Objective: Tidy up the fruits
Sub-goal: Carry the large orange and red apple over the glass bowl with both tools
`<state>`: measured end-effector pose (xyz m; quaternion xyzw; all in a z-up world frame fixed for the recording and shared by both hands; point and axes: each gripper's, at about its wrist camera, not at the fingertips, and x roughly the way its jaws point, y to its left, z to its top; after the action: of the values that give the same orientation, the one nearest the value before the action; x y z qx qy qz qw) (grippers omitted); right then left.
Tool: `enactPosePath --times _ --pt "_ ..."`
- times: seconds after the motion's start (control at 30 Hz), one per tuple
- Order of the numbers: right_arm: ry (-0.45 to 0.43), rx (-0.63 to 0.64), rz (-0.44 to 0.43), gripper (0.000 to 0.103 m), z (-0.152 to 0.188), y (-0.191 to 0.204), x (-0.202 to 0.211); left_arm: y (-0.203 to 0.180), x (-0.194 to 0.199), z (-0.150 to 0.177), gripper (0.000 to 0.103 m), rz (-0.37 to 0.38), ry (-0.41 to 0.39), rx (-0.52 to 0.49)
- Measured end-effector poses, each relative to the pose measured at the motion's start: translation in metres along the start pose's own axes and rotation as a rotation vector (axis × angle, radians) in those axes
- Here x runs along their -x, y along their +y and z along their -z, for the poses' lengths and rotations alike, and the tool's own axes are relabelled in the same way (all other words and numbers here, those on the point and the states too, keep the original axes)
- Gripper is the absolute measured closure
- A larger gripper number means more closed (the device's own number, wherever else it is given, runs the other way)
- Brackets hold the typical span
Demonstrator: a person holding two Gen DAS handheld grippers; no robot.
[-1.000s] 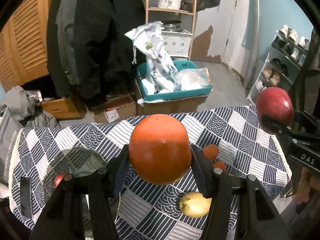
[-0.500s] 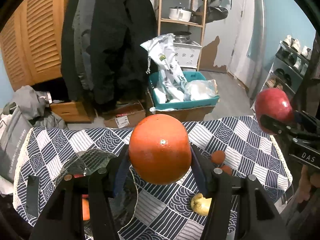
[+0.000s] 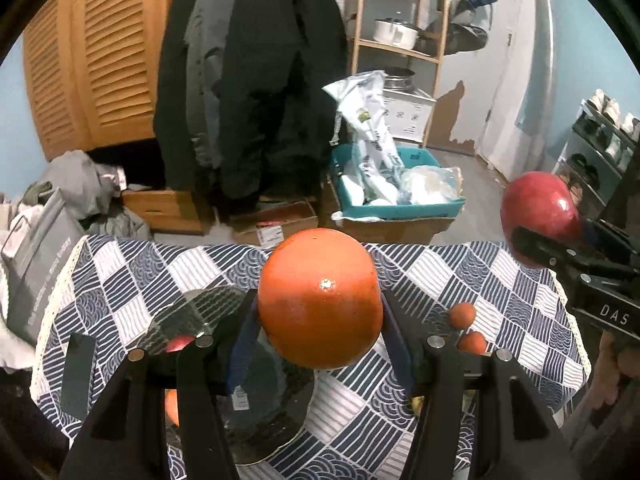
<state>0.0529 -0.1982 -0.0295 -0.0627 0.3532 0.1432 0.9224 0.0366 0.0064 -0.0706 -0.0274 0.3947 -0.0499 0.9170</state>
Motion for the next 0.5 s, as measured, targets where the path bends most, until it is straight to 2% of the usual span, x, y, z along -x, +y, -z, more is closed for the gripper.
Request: enactPosePath --times 0.5 --pt "0.054 0.078 -0.117 0.029 -0.015 0.069 -0.044 0.070 -0.009 0.020 0.044 -0.082 0.045 0.102"
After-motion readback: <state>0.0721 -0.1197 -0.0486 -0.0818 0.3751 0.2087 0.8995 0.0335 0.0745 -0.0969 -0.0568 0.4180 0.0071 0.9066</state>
